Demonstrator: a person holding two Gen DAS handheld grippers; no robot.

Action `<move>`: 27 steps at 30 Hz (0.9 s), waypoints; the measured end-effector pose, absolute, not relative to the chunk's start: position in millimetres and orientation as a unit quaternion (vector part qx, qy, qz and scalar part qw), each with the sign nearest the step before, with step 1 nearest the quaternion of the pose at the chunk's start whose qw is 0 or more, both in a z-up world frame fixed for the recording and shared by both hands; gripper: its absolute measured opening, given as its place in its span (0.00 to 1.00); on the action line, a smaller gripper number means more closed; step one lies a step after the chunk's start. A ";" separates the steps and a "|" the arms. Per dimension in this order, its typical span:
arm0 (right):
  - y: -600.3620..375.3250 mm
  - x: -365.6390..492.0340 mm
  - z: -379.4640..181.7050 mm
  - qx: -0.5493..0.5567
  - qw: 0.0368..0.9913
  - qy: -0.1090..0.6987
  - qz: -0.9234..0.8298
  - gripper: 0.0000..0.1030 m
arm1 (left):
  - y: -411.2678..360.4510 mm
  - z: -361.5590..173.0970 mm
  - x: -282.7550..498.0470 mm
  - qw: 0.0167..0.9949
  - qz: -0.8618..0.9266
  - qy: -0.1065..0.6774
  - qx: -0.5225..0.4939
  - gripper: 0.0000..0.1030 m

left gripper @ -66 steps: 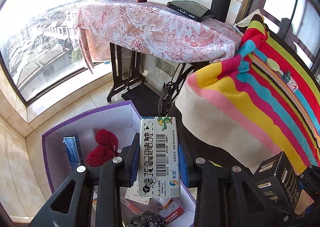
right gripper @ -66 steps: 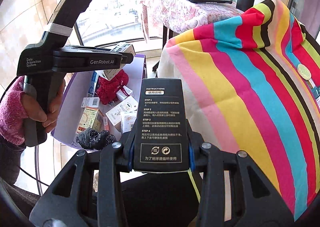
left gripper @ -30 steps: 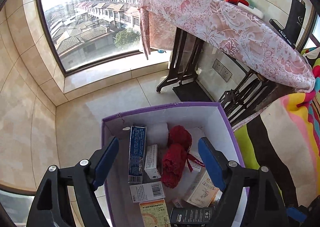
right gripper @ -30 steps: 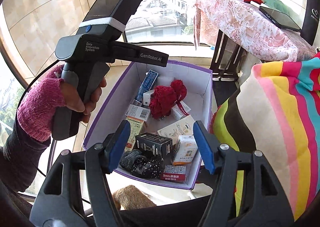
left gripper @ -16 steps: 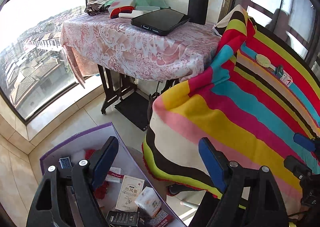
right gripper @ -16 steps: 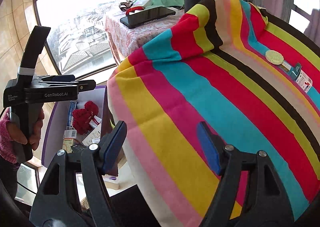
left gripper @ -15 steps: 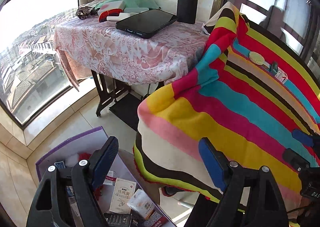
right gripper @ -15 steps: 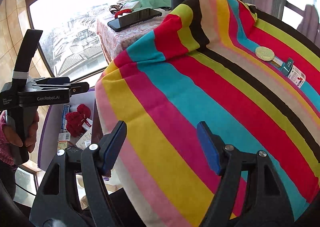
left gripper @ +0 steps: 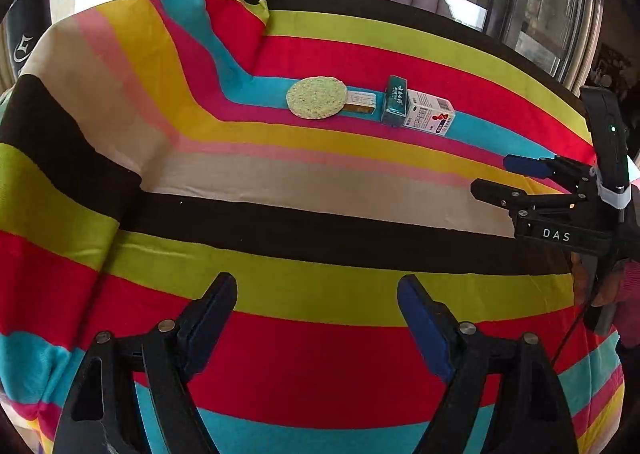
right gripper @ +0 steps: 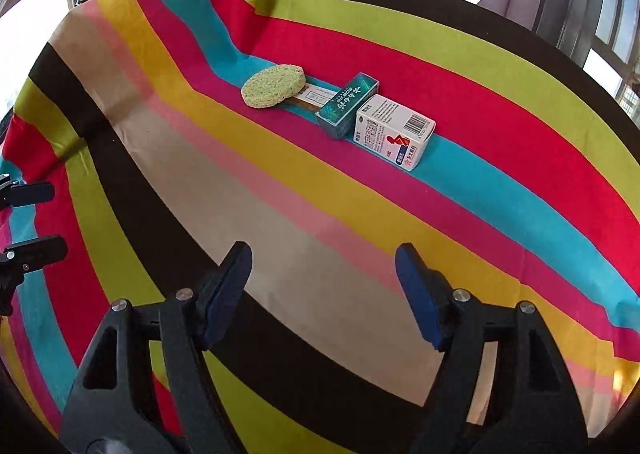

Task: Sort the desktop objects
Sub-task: 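Move both open tools back over the remaining boxes on the table, then grasp the teal box with the left tool while the right tool grasps the white medicine box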

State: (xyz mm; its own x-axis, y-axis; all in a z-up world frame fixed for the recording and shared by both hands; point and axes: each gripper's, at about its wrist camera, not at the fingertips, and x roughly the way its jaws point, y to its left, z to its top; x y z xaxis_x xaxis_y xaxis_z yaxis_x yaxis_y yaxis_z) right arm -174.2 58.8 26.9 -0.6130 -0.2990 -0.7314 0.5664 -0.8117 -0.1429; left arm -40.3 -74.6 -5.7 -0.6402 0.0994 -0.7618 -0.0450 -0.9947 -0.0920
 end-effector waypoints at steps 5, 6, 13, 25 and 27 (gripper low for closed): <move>58.9 -227.0 26.6 0.347 0.252 0.246 -0.869 0.79 | -33.3 -14.3 -99.0 0.071 0.901 -0.005 -0.429 0.81; 57.8 -236.4 26.2 0.343 0.255 0.256 -0.867 0.79 | -29.5 -15.6 -108.6 0.080 0.899 -0.008 -0.431 0.81; 41.9 -292.7 9.0 0.334 0.302 0.310 -0.838 0.81 | -13.5 -19.1 -171.0 0.128 0.894 -0.001 -0.430 0.81; 88.3 -272.0 19.7 0.343 0.340 0.309 -0.819 0.42 | 17.0 -26.2 -244.0 0.162 0.888 0.022 -0.431 0.81; 104.6 -258.1 19.4 0.351 0.329 0.310 -0.820 0.42 | 26.7 -28.1 -253.4 0.167 0.886 0.027 -0.431 0.79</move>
State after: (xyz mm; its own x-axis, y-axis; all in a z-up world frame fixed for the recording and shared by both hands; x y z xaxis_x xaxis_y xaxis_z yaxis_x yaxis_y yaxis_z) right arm -258.1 104.6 19.4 -0.5373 -0.3223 -0.7794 0.7574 -0.5910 -0.2777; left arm -253.4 26.7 -28.1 -0.5721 0.2733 -0.7733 -0.3196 -0.9426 -0.0967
